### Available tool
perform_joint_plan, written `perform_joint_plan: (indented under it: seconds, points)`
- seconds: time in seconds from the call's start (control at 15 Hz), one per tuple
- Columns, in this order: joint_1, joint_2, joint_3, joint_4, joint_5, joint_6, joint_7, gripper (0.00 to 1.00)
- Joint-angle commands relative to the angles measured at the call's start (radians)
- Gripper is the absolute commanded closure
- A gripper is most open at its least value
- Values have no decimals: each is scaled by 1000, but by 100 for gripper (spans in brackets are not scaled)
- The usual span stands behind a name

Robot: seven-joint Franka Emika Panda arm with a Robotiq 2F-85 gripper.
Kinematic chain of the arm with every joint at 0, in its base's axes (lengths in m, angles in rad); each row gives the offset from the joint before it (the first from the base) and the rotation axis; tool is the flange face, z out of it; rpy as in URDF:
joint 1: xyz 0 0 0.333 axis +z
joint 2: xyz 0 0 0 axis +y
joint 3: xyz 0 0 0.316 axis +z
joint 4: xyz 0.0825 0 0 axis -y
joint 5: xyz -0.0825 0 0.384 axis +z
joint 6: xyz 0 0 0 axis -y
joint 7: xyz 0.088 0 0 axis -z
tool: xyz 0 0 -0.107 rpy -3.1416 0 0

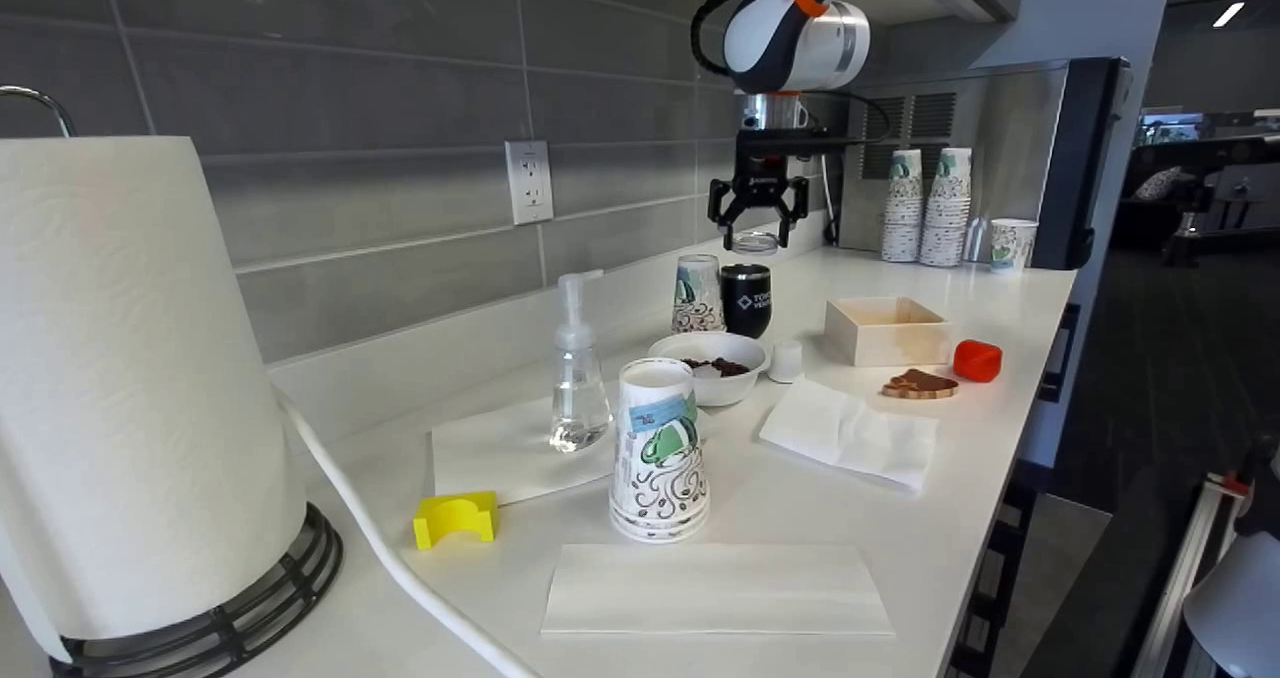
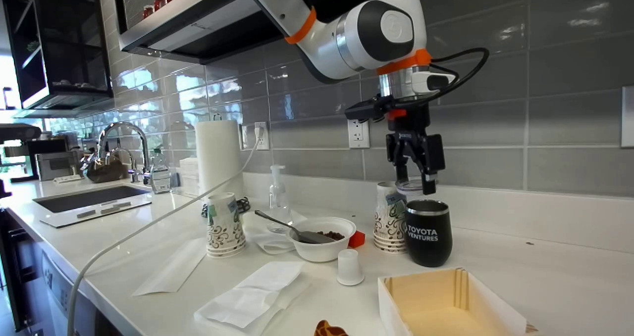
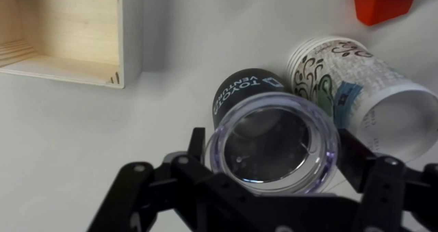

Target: Put the lid on the black cup

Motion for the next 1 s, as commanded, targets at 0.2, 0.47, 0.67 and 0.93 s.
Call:
perform_joint_plan:
  seconds: [0.2,0.47,0.67,0.93]
  points:
    - [-1,9,-2,13,-21,-21,4,33]
    - [-4,31,-1,28,-9,-25,-6,33]
    - [-5,57,-1,52,1,-31,-13,33]
    - [-11,87,0,84,23,-37,-26,33]
